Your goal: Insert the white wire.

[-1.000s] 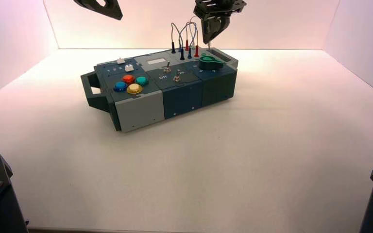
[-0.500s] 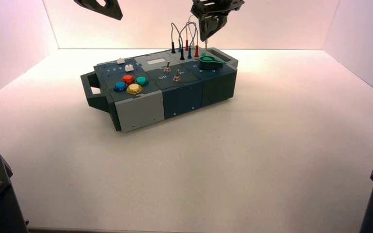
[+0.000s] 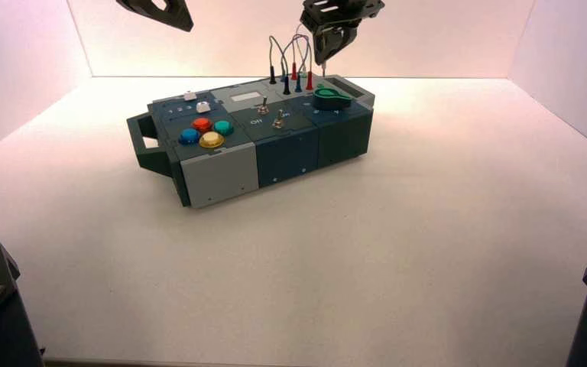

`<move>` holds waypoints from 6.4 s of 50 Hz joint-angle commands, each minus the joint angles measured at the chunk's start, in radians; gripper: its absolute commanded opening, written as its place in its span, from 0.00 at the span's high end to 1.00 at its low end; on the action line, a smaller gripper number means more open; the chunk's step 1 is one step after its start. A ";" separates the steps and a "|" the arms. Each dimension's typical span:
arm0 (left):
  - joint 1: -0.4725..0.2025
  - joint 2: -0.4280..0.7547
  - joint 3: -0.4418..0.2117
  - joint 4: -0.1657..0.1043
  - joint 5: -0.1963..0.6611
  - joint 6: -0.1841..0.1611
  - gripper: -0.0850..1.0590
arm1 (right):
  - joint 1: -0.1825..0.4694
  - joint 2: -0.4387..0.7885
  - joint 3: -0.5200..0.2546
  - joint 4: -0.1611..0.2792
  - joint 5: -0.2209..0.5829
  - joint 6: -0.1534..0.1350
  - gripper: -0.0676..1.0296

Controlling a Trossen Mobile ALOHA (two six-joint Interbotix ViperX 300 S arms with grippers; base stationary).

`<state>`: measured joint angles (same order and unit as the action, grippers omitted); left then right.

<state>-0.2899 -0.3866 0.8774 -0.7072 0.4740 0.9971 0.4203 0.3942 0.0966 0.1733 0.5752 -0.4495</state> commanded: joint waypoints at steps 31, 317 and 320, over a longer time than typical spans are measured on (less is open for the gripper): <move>-0.005 0.009 -0.032 -0.003 -0.006 0.002 0.95 | 0.018 0.005 -0.021 0.000 -0.014 -0.003 0.96; 0.002 0.006 -0.043 -0.005 -0.006 0.000 0.95 | 0.025 -0.060 -0.014 -0.057 0.178 0.011 0.64; 0.003 0.003 -0.041 -0.005 -0.006 -0.002 0.95 | 0.026 -0.072 -0.026 -0.057 0.212 0.011 0.62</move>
<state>-0.2884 -0.3712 0.8636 -0.7072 0.4740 0.9956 0.4418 0.3866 0.1089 0.1135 0.7486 -0.4387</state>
